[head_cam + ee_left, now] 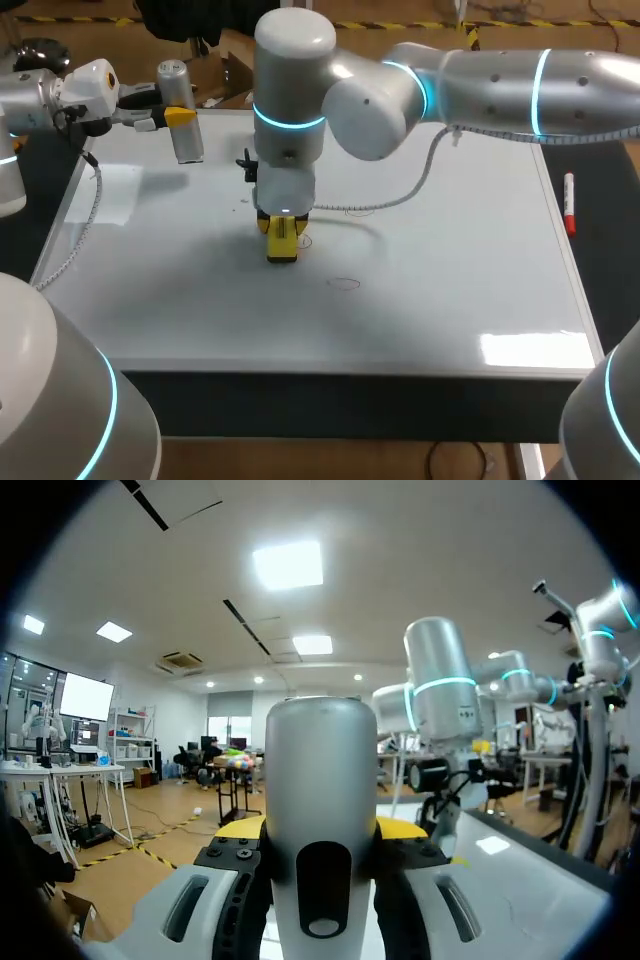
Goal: Pick up the inspection probe, press it on each red-marked spot on the whiteboard one by one, put down the probe, pick up the eraser, and wipe off all the red marks.
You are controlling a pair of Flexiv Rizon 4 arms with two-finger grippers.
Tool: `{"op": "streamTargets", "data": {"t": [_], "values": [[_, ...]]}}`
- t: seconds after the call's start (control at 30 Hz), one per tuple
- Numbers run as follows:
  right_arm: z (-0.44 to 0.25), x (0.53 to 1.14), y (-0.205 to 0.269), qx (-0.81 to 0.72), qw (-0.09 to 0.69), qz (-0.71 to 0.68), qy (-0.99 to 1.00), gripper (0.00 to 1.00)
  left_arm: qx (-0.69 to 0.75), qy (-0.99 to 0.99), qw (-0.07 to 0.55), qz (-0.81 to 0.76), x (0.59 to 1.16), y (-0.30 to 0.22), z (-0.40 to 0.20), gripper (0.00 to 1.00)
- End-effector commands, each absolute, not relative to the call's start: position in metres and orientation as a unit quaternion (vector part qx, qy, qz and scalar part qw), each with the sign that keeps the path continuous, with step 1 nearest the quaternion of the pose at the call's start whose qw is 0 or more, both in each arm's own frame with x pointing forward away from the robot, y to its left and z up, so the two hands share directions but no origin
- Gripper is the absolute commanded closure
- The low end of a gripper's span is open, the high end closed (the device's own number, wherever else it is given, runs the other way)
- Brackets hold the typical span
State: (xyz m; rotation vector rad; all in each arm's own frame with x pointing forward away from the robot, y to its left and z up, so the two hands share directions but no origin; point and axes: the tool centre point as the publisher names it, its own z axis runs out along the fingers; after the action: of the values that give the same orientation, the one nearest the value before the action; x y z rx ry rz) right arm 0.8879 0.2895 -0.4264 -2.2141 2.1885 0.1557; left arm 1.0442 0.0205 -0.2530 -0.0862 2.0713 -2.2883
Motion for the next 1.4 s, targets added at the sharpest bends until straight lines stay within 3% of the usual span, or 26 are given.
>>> {"op": "streamTargets", "data": {"t": [0.03, 1.4], "values": [[-0.433, 0.889, 0.292, -0.711, 0.007, 0.043, 0.702, 1.0, -0.028, 0.671, 0.028, -0.741, 1.044, 0.02, -0.252, 1.0], [-0.478, 0.884, 0.227, -0.64, -0.024, 0.029, 0.768, 1.0, -0.028, 0.671, 0.028, -0.741, 1.044, 0.02, -0.252, 1.0]]}}
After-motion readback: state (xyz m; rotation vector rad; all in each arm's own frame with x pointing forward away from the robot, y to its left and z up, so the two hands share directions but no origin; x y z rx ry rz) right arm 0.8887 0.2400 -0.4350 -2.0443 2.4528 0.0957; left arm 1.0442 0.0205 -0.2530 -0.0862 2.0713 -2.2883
